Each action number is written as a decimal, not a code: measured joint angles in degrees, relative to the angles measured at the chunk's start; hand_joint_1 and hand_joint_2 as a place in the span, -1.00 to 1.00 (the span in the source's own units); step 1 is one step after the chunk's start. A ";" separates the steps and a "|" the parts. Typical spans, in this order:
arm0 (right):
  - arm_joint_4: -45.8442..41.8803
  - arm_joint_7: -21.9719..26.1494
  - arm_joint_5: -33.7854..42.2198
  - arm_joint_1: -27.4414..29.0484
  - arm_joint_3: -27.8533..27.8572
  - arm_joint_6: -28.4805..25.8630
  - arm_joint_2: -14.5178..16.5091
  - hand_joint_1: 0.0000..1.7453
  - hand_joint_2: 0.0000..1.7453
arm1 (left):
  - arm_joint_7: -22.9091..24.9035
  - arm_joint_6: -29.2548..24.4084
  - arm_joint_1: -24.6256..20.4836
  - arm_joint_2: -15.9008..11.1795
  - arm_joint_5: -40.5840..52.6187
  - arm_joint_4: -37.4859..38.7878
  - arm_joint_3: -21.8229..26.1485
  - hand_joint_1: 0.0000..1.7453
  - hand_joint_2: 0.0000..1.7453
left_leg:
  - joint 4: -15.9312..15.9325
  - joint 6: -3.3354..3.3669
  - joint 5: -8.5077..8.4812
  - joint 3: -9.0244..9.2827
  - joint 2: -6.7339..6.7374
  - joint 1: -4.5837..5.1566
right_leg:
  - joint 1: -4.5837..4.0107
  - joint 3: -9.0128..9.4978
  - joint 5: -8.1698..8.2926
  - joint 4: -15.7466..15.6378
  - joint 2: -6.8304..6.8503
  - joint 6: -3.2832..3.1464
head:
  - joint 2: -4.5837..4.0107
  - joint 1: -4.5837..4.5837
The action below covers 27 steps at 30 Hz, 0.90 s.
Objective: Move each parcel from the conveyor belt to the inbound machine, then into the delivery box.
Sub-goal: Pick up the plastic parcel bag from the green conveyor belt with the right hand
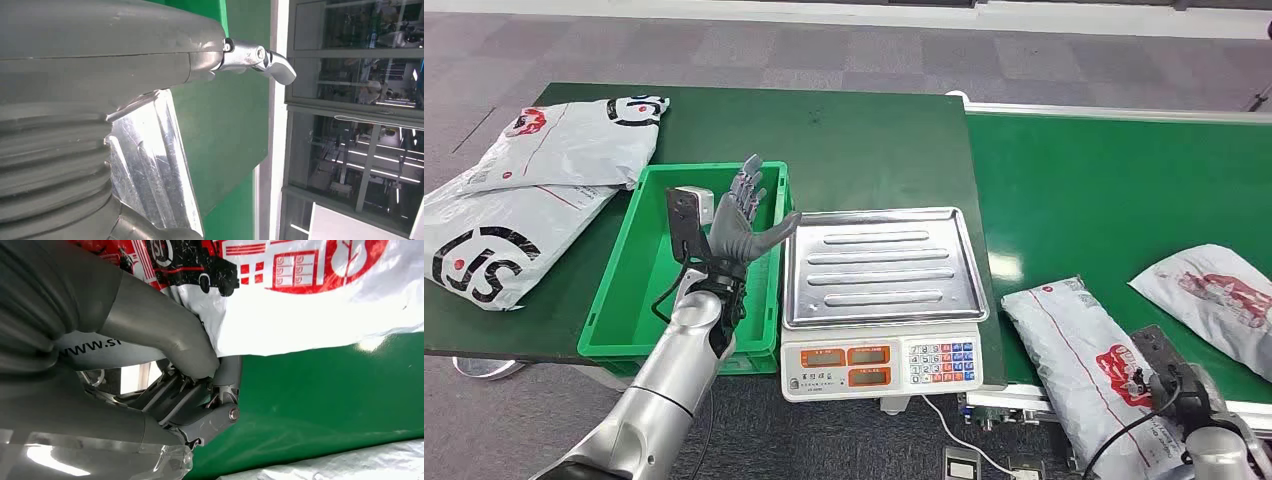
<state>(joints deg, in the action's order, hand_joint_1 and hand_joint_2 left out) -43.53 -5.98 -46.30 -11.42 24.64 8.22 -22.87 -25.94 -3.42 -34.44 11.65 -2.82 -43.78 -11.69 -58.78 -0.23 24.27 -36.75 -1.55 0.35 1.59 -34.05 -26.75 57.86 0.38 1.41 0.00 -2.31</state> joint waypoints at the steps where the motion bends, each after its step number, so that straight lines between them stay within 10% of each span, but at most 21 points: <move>1: 0.00 0.00 0.00 0.02 0.00 -0.04 -0.04 1.00 1.00 | 0.05 0.01 0.00 -0.01 -0.01 -0.07 0.00 -1.00 1.00 | 0.00 0.00 0.00 0.00 -0.01 0.00 | 0.00 0.00 0.00 0.00 0.02 0.00 | 0.00 0.00; 12: -6.10 2.61 2.13 0.72 0.09 -13.91 0.57 1.00 1.00 | 2.04 -1.67 1.46 -0.38 -0.30 -3.21 -0.02 -1.00 1.00 | 0.07 -0.04 0.06 0.00 0.25 0.05 | 0.03 -0.04 0.01 0.01 -0.27 -0.01 | 0.00 0.01; 27: -24.91 3.45 10.94 -9.33 -10.05 -18.02 2.92 1.00 1.00 | 0.70 -3.29 1.38 -0.64 0.70 -3.33 -0.08 -1.00 1.00 | 0.03 -0.01 -0.02 0.04 0.31 0.04 | 0.03 -0.04 0.11 0.02 -0.38 0.03 | 0.00 0.01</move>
<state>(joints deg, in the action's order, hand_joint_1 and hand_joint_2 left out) -68.43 -2.53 -35.36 -20.74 14.59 -9.80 -19.95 -25.24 -6.71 -33.06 11.00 -2.12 -47.11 -11.77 -58.75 -0.24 24.26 -36.71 -1.24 0.39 1.62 -34.09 -26.65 57.88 0.01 1.44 0.00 -2.29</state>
